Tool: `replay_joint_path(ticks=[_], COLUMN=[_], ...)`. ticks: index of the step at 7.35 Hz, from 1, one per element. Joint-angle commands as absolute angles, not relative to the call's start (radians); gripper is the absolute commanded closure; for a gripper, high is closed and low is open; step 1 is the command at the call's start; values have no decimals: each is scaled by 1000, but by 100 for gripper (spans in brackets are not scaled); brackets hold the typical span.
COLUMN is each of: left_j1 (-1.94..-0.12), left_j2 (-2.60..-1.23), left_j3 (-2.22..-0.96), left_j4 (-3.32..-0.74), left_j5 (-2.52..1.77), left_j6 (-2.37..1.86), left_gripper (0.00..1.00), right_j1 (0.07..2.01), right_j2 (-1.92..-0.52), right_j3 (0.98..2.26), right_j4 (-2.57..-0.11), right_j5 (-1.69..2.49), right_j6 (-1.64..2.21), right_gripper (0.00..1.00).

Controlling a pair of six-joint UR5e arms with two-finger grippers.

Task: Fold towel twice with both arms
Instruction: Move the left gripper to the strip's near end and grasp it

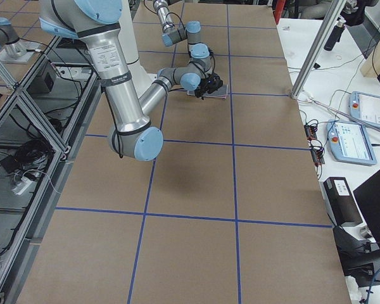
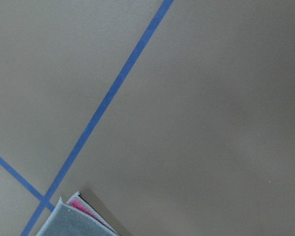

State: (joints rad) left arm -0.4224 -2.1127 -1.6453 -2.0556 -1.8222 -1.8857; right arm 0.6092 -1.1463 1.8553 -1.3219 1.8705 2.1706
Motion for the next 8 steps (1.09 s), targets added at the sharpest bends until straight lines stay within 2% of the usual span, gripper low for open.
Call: replay_joint_path(ticks=[1, 8], left_j1=[-390, -373], left_j2=[-2109, -2120], left_j3=[-1655, -1667], left_j4=[-2008, -1965], left_j5=[-1818, -1818], left_j6=[-1884, -1873], left_gripper=[54, 58], right_j1=[609, 607], right_j2=[-1147, -1149], right_j3=[1853, 1852], right_j4=[-1321, -1319], right_j5=[1870, 1870], right_j6=[2171, 2171], right_gripper=[0, 0])
